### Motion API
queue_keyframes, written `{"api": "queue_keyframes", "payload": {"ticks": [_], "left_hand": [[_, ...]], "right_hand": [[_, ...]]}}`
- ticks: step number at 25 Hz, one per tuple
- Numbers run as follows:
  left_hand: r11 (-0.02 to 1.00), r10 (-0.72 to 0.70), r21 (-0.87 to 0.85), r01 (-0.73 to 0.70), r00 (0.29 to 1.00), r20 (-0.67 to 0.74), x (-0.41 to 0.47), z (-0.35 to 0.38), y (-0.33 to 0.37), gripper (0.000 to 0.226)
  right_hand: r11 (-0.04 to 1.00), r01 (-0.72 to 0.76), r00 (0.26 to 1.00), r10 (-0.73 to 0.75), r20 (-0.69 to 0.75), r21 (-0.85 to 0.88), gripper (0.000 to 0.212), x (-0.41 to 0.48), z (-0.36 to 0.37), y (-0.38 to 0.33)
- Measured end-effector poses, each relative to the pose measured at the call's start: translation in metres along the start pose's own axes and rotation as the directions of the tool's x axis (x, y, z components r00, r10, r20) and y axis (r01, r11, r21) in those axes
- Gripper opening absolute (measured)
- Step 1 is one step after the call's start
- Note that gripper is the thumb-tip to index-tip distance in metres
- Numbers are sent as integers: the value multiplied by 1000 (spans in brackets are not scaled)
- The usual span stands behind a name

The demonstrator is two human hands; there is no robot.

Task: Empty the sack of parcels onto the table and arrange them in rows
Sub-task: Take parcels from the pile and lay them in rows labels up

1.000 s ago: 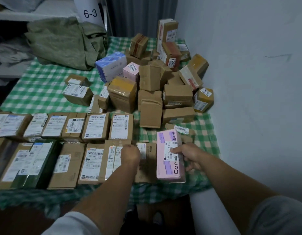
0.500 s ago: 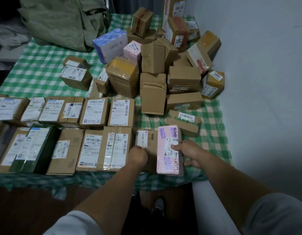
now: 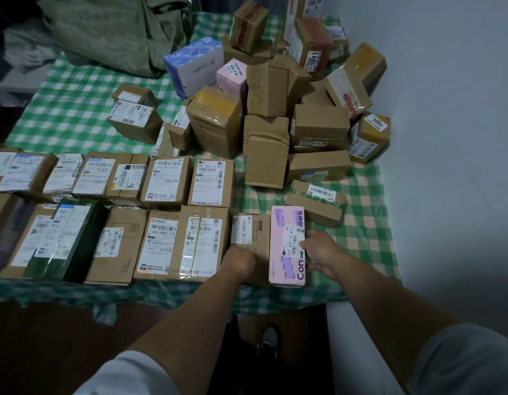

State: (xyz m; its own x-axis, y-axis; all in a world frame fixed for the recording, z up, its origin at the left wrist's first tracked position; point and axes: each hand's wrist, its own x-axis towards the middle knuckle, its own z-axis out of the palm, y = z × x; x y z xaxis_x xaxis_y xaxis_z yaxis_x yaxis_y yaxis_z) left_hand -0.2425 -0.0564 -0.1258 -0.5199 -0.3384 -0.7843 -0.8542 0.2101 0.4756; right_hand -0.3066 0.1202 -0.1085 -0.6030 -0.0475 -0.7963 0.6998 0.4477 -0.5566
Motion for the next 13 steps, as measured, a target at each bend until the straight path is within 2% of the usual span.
{"api": "queue_keyframes", "payload": {"ticks": [5,9,13], "left_hand": [[999,-20,-34,21,999,33,4,-3,-2,31],[991,-30,-129,34,999,35,4,-3,-4,32],[993,-22,-119,24,1000,19,3,-3,-2,31]], "right_hand": [[998,7,1000,-7,-13,-55,18,-3,1,-4],[995,5,999,-9,-41,-102,23,-4,1,-5],[992,26,998,-34,-61,-123,26,-6,1,-9]]}}
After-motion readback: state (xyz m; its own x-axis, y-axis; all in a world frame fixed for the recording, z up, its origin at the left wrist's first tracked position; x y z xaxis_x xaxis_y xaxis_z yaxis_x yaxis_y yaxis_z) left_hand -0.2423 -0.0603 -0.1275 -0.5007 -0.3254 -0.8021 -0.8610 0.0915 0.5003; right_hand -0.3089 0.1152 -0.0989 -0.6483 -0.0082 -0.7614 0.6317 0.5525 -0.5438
